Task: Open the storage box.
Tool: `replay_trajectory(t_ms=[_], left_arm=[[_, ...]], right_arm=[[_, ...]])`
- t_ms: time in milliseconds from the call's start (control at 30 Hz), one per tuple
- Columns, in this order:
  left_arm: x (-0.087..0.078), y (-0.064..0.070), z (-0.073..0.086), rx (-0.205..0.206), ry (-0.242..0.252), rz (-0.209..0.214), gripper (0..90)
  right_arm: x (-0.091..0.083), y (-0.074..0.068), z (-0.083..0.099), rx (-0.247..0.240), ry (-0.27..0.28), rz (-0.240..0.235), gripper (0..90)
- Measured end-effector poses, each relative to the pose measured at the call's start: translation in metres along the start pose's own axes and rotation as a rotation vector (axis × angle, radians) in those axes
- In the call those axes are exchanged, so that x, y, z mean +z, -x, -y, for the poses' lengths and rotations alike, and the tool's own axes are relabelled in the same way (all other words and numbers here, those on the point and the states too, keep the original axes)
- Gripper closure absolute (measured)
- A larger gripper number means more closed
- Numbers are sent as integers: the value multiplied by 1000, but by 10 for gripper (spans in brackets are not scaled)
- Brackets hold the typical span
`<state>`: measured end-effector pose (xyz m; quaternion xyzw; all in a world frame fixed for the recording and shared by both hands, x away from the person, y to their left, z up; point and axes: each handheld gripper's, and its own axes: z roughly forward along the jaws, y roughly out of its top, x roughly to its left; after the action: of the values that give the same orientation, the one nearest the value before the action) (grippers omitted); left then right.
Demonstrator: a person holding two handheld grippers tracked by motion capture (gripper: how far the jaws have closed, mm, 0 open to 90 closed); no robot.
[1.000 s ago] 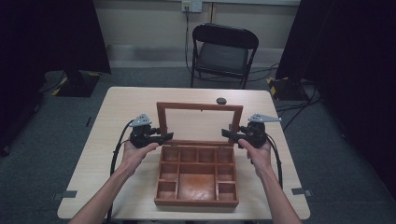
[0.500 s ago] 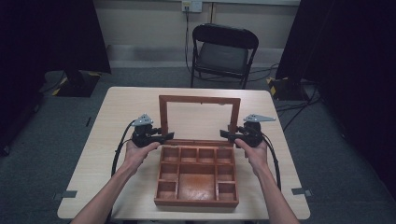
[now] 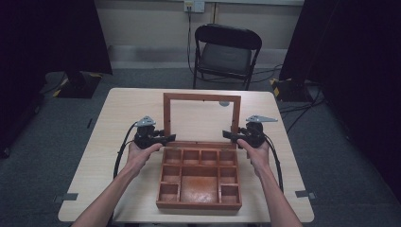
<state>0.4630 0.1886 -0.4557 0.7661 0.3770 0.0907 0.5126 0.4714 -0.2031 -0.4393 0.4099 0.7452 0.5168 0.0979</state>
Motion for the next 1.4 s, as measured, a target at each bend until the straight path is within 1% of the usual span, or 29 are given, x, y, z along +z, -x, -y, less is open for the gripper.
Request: replay_trajectory(t_ms=[67,200,433,533,567,600,633,733,767,800,833,900,967,1067,1100,1167,1200,1233,1300,1333,1367,1400], left_arm=[[0,-1,0,-8,-8,-2,558],[2,-3,1,-29,3,6,554],[5,-7,2,-45,-9,8,537],[7,-9,3,-57,-9,9,522],[7,-10,4,-63,-18,2,519],[8,-10,4,-73,-11,11,519],[8,-11,5,-79,-17,12,517],[9,-14,6,-88,-21,17,507],[9,-15,6,-87,-33,16,505],[10,-15,7,-89,-33,17,501],[10,-16,7,-97,-31,15,501],[10,-17,8,-111,-34,28,500],[11,-18,8,-122,-36,24,498],[12,-20,9,-125,-45,29,487],[12,-20,9,-132,-44,29,484],[13,-20,10,-135,-56,20,468],[13,-21,10,-143,-55,22,468],[13,-22,11,-146,-64,25,463],[14,-23,12,-162,-72,24,454],[14,-23,12,-172,-65,25,453],[14,-24,12,-176,-69,35,453],[14,-24,12,-176,-69,32,452]], right_arm=[[2,2,1,3,-7,7,461],[4,4,2,9,-10,12,462],[9,7,4,25,-16,25,441],[11,7,5,29,-27,38,414],[13,7,5,24,-37,53,382],[13,7,5,24,-37,53,382],[14,6,6,25,-39,56,365],[17,7,7,28,-56,67,342],[18,7,7,26,-61,73,339],[19,7,8,26,-71,76,332],[19,8,8,30,-73,76,329],[20,8,9,41,-76,77,319],[22,9,10,39,-76,79,306],[24,10,11,51,-81,83,291],[24,11,11,54,-83,83,288],[27,12,12,62,-93,91,253],[27,12,12,62,-93,91,253],[27,12,12,69,-100,92,251],[29,13,14,71,-123,94,239],[29,14,15,79,-125,89,239],[29,15,15,84,-126,88,237],[30,15,15,87,-127,87,233]])
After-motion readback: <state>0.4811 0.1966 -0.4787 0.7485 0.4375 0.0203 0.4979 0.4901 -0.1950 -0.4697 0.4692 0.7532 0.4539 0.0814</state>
